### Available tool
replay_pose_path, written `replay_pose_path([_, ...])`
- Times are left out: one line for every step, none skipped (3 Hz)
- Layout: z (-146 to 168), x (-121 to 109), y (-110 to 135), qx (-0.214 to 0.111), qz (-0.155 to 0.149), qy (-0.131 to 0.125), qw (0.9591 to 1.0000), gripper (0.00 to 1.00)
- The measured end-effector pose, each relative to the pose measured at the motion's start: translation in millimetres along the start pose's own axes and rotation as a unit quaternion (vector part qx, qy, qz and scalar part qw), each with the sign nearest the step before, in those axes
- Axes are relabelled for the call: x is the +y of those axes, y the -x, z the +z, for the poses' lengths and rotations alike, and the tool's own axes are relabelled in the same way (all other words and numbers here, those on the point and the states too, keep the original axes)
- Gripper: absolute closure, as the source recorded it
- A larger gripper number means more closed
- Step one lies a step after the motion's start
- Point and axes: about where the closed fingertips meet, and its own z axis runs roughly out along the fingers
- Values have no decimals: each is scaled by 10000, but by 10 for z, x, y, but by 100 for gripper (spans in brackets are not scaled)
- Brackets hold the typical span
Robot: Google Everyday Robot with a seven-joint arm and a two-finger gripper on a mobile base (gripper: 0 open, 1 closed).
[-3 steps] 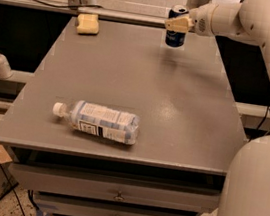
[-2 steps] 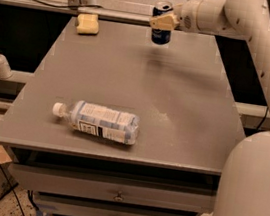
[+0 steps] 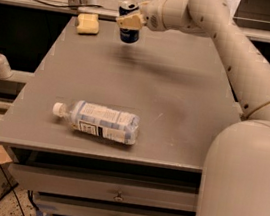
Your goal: Move pepsi can near sponge
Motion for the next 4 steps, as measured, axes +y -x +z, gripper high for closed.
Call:
replay_pose_path([459,153,103,-124,77,116,9998,100])
replay_pose_path([825,200,135,-121,280,71,9995,82])
replay_pose_path([1019,152,109,-58,481,-92,9988,60])
replay_pose_path([1119,45,50,-29,706,-284,9971,36])
